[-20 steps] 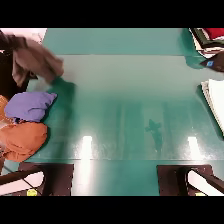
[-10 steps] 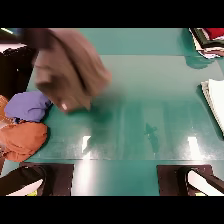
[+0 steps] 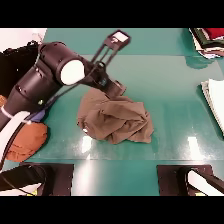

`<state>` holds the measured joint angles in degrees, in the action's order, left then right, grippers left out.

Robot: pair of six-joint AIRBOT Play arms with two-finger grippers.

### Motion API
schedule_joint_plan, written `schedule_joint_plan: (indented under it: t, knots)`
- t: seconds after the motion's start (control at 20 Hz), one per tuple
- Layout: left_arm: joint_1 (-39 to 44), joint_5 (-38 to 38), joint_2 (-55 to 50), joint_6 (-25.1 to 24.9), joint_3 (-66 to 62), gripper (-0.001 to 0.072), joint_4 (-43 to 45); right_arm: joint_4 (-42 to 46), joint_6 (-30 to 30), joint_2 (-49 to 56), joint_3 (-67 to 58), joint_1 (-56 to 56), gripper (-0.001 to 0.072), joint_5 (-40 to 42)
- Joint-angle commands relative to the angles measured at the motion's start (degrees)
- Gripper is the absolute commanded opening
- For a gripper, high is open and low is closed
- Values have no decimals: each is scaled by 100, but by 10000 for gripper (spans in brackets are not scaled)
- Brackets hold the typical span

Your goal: Fold the shirts.

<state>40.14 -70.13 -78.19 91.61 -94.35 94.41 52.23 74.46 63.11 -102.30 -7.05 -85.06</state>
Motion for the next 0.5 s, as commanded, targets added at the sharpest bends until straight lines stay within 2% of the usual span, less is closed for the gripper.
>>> schedule_joint_plan:
  t: [0.0, 0.1, 0.25, 0.45]
  knots:
    - [-1215, -262, -105, 168, 162, 613, 258, 4, 0, 2, -7, 4, 17, -107]
    - [-2201, -11, -109, 181, 557, 613, -660, 4, 0, 4, 0, 4, 17, -87]
    - [-3193, 610, -177, -350, 1523, 613, -2312, 31, 0, 4, 0, 4, 17, -90]
    - [-3600, 765, -734, -916, 2264, 613, -3067, 31, 0, 4, 0, 4, 17, -90]
